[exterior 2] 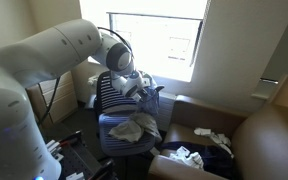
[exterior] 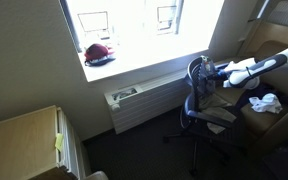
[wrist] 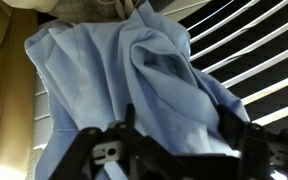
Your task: Take the blue shirt and put it on the seat of the chair
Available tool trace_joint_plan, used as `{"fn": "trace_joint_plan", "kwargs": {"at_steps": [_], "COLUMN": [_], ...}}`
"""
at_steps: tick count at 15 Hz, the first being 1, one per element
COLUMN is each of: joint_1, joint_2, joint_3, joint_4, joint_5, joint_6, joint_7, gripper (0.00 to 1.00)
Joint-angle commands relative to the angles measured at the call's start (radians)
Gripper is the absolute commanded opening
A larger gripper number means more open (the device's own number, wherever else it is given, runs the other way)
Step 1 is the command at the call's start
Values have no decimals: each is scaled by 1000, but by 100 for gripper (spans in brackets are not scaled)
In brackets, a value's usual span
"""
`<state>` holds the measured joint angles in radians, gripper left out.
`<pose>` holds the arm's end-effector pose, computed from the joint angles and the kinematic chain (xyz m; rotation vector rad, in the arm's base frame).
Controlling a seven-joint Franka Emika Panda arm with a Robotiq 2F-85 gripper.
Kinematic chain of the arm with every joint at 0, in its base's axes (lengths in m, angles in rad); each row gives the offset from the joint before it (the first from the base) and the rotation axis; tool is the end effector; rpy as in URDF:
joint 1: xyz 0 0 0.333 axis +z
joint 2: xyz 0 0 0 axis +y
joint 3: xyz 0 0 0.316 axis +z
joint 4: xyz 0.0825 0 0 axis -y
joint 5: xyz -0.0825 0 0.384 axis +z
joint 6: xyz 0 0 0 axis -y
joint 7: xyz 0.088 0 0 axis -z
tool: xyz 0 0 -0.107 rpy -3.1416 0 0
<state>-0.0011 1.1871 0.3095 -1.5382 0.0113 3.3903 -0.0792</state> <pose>0.6806 0.1631 0.0506 -2.6946 -0.1120 -0.9458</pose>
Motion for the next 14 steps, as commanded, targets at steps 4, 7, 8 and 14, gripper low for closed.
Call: {"fn": "trace_joint_plan", "kwargs": {"at_steps": [4, 7, 8, 14], "joint_1": [68, 126, 132, 132], "joint_2": [53, -99, -159, -428], "joint_3": [-75, -135, -129, -58], "joint_4": [106, 39, 7, -3], "joint_5": [25, 116, 121, 150], "joint_6": [-18, -281, -355, -859], "joint_7": [98, 189, 207, 273], "gripper": [30, 11, 2, 2]}}
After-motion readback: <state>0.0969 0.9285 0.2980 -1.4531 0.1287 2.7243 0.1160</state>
